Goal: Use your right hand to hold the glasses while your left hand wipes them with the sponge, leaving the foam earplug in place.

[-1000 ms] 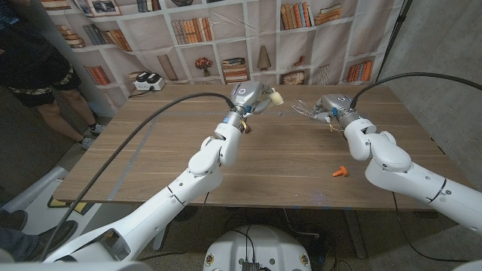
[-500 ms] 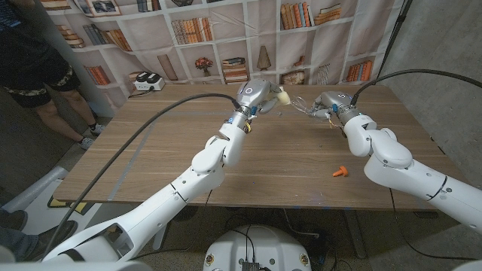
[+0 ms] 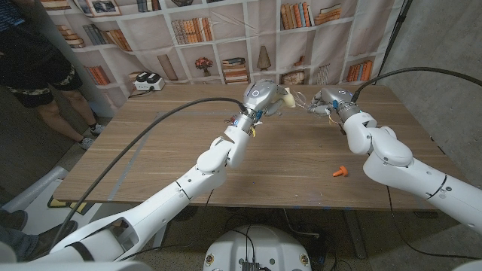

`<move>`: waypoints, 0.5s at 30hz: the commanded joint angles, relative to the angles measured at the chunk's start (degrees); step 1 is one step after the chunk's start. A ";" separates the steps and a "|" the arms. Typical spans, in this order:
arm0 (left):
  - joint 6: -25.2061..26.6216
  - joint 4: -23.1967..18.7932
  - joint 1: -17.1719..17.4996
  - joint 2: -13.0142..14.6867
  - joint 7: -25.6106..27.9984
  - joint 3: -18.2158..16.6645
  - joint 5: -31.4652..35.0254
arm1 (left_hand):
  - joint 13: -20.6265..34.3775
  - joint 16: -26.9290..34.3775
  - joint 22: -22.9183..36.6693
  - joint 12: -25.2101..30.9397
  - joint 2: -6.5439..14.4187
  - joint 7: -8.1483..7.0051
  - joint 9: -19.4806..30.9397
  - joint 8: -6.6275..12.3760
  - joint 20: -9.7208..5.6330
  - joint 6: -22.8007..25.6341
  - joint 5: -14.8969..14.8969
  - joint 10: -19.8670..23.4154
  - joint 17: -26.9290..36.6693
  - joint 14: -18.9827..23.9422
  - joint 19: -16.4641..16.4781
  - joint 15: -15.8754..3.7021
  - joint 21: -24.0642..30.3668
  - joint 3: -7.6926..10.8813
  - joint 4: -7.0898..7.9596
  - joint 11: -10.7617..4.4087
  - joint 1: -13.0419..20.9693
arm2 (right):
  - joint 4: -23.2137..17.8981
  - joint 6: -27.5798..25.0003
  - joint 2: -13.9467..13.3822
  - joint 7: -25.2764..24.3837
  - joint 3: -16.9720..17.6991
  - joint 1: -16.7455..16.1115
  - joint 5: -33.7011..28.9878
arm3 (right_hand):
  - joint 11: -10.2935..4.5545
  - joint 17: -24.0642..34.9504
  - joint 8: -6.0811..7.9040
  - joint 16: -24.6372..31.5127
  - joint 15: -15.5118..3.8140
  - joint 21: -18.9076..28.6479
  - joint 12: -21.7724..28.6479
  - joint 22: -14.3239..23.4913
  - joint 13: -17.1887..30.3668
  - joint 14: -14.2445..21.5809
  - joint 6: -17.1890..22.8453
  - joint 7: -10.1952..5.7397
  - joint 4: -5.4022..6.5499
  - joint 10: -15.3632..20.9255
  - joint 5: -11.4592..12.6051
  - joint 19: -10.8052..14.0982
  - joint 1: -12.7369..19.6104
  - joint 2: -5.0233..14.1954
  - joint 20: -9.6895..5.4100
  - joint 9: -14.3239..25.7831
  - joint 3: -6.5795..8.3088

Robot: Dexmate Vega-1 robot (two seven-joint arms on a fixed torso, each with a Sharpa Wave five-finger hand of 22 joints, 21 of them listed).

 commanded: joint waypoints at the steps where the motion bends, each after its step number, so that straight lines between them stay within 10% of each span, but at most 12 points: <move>1: -0.40 1.78 -1.24 -0.69 0.01 1.62 2.27 | 0.00 0.16 -0.06 0.13 -0.08 1.14 0.12 0.48 -3.80 1.95 0.20 0.33 0.14 -0.33 -0.22 -4.00 -0.39 2.24 2.00 -0.27 0.04 | -1.63 -0.24 -0.49 -0.29 1.50 -1.13 1.75 | -0.88 -0.07 0.27 -0.12 -2.88 -0.05 0.31 0.21 0.22 0.47 5.33 -4.83 -0.03 1.68 0.14 0.17 0.21 0.47 -0.42 0.29 0.51; 15: -1.82 3.62 -0.96 -1.19 1.30 1.90 1.14 | -0.40 0.07 -0.07 -0.11 -0.34 0.97 -0.01 0.42 -3.60 2.09 0.22 0.33 0.10 -0.64 -0.69 -3.98 -0.66 2.42 2.04 -0.32 -0.02 | -6.74 -0.56 -1.81 -1.88 6.63 -6.18 6.14 | -0.75 -0.08 0.38 -0.11 -2.80 -0.03 0.35 0.22 0.21 1.18 5.88 -4.79 -0.15 2.54 -0.12 0.34 0.11 0.30 -0.33 0.26 0.71</move>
